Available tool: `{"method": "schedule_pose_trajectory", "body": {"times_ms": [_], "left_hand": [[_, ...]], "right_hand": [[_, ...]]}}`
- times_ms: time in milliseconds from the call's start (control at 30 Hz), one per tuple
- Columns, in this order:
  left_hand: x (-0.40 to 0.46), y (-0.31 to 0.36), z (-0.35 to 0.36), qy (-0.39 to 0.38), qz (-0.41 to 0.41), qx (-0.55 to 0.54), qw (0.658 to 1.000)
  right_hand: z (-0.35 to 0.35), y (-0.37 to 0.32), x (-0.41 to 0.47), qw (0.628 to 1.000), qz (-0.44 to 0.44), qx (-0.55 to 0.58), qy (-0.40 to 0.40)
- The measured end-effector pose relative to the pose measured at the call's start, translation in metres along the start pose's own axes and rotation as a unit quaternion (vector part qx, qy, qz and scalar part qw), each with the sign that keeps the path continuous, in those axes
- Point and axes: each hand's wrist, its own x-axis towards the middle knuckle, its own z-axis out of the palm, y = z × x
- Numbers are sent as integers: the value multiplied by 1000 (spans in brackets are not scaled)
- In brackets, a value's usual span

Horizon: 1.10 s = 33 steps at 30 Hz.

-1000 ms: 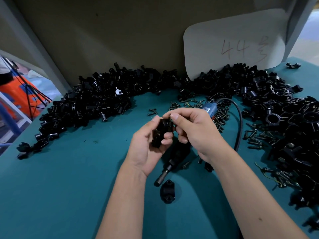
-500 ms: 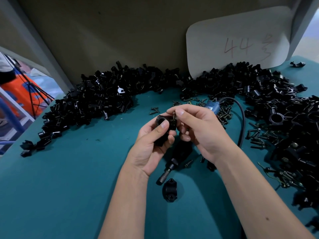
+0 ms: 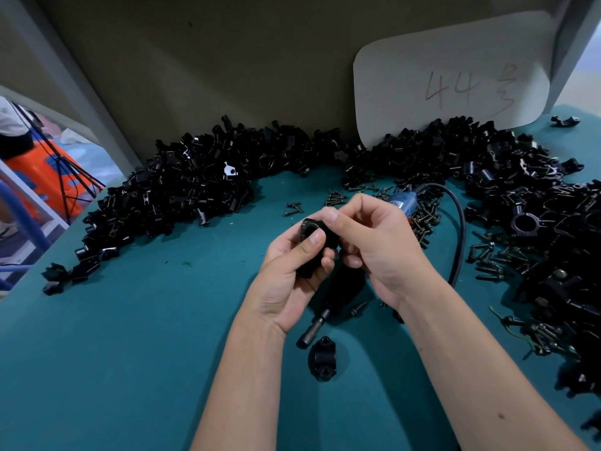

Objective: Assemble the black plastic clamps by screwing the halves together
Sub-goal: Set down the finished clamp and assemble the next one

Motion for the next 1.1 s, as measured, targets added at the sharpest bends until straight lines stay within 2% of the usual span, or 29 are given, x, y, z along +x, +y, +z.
{"method": "schedule_pose_trajectory", "body": {"times_ms": [200, 533, 867, 1033, 1100], "left_hand": [[1, 0, -3, -3, 1, -35, 999], [2, -4, -1, 16, 2, -4, 1000], [7, -11, 4, 65, 93, 98, 989], [8, -11, 1, 97, 119, 129, 980], [9, -13, 0, 107, 120, 175, 971]], "right_hand": [[-3, -3, 0, 999, -4, 7, -48], [1, 1, 4, 1000, -18, -21, 1], [0, 9, 8, 993, -48, -73, 74], [-2, 10, 9, 985, -71, -129, 89], [-4, 10, 10, 983, -83, -140, 85]]}}
